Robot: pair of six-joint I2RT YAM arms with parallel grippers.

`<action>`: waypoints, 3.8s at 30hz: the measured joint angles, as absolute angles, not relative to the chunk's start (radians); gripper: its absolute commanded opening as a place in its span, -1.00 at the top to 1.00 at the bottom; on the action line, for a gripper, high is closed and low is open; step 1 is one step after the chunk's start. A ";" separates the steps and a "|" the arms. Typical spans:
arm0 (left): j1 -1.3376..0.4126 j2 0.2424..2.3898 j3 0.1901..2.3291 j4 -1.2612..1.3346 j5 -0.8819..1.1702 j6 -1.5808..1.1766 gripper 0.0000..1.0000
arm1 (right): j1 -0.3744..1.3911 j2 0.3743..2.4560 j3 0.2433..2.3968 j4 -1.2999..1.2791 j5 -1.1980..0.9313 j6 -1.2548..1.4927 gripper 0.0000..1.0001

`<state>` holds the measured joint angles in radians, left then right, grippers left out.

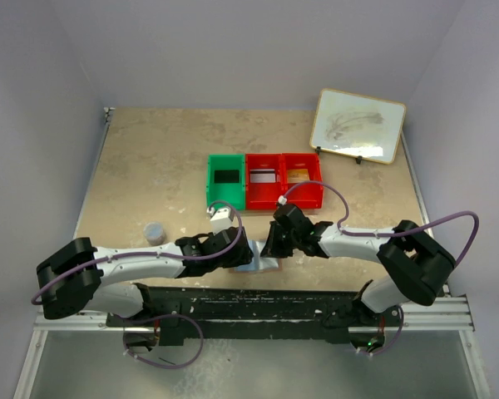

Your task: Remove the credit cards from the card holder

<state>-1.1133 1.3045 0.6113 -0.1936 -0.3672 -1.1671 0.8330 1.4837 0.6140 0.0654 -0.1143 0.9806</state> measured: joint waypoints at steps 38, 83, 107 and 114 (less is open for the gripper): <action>-1.108 1.394 0.558 0.076 -0.232 -1.221 -0.23 | 0.832 1.451 0.591 0.061 -0.076 1.025 0.74; -1.108 1.277 0.509 -0.039 -0.374 -1.317 -0.32 | 0.838 1.434 0.522 0.155 -0.078 1.168 0.73; -1.108 1.349 0.506 0.134 -0.267 -1.301 -0.32 | 0.838 1.432 0.521 0.154 -0.073 1.173 0.71; -1.108 1.388 0.539 0.176 -0.234 -1.279 -0.32 | 0.838 1.347 0.480 0.112 -0.042 1.187 0.57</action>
